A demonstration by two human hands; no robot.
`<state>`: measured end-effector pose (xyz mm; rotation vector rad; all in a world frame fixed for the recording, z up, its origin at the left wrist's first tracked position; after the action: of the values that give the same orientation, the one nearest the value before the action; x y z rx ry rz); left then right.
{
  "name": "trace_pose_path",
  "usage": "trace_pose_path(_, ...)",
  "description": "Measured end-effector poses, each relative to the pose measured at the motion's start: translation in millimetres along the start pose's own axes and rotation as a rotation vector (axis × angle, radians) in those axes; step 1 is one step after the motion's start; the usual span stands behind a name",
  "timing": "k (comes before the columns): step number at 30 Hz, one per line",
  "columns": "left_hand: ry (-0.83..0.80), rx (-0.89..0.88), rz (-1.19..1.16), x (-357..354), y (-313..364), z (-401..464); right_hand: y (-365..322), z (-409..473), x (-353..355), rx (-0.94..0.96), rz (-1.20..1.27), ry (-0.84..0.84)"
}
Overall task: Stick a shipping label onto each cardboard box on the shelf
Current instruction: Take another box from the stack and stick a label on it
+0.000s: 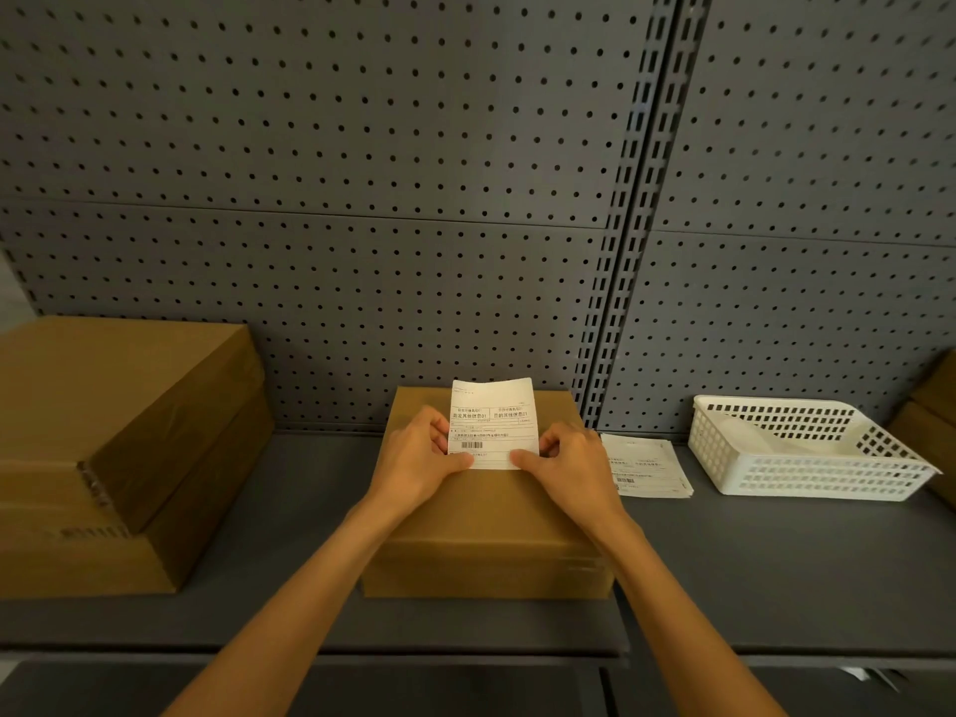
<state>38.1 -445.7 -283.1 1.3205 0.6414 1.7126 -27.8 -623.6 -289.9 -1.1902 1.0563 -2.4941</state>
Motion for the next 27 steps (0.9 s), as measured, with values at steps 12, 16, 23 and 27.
trace_pose_path(12,-0.030,0.004,-0.007,-0.1,0.4,0.3,-1.9,0.8,0.8,-0.098,0.088,-0.036)
trace_pose_path(16,-0.037,0.009,0.001,-0.7,-0.1,0.8,2.3,1.7,-2.3,-0.122,0.115,-0.038)
trace_pose_path(23,-0.034,0.005,0.016,-1.7,-0.2,1.0,2.1,2.1,-2.6,-0.101,0.047,-0.025)
trace_pose_path(27,-0.025,0.002,0.023,-1.5,0.2,0.3,4.9,2.5,-4.9,-0.078,0.030,-0.019)
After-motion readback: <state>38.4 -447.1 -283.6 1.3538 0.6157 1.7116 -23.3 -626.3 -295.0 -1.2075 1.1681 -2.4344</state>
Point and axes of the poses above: each hand's wrist, its own z-axis towards the middle knuckle, its own x-axis out of the back of the hand, y = z × x, the point moved 1 cm from there along z, towards the middle knuckle, and after that the axes turned 15 degrees about y, right-handed, at the moved point
